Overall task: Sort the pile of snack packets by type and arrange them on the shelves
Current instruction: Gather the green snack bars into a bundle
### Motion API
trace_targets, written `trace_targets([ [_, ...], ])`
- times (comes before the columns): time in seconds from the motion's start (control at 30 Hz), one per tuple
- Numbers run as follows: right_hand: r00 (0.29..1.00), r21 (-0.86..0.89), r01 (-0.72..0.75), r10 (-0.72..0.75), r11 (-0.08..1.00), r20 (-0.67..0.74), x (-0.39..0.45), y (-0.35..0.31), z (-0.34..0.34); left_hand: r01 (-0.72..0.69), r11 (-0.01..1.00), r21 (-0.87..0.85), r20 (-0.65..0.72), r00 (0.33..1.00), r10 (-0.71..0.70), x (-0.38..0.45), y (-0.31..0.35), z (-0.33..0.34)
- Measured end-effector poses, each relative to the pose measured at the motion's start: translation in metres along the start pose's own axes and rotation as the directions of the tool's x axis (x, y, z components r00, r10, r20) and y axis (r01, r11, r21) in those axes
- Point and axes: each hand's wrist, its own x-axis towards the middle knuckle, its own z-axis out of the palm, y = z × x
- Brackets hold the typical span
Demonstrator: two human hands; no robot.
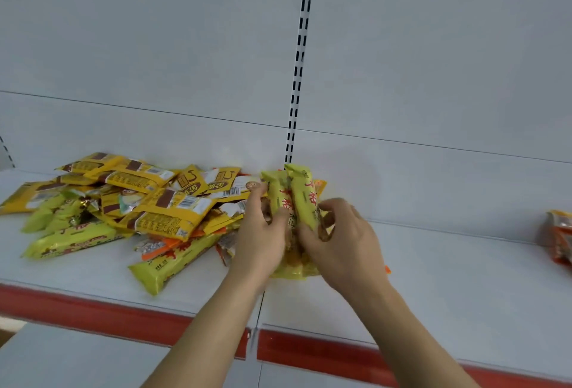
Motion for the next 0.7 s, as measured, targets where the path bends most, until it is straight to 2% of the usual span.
trace_targets([
  [0.1,0.984,0.044,0.174,-0.172,0.984,-0.055,-0.009,-0.002,0.004,0.083,0.987,-0.141,0.06,0.995,-0.075,-0.001,0.002,0.007],
  [0.17,0.973,0.142,0.231,-0.231,0.962,-0.017,-0.007,0.004,-0.002,0.065,0.993,-0.103,0.065,0.996,-0.058,0.001,0.004,0.005],
  [0.3,0.98,0.389,0.062,-0.131,0.919,0.151,0.001,0.012,-0.016,0.056,0.997,-0.055,0.086,0.995,-0.051,0.005,0.006,0.004],
  [0.47,0.982,0.462,0.027,-0.111,0.887,0.154,0.006,0.009,-0.005,0.118,0.991,-0.06,0.061,0.992,-0.115,0.008,0.009,0.002],
  [0.57,0.976,0.424,0.142,-0.199,0.894,0.093,0.008,0.013,-0.004,0.15,0.987,-0.051,0.043,0.988,-0.148,0.011,0.01,0.005],
  [0.6,0.974,0.426,0.139,-0.202,0.894,0.105,0.011,0.016,-0.004,0.158,0.986,-0.048,0.043,0.987,-0.156,0.012,0.009,0.006],
  [0.67,0.979,0.458,0.046,-0.131,0.888,0.157,0.02,0.025,-0.001,0.164,0.985,-0.044,0.036,0.986,-0.163,0.013,0.009,0.006],
  [0.7,0.987,0.389,0.049,-0.105,0.92,0.124,0.027,0.033,0.003,0.166,0.985,-0.048,0.026,0.986,-0.165,0.013,0.008,0.006],
])
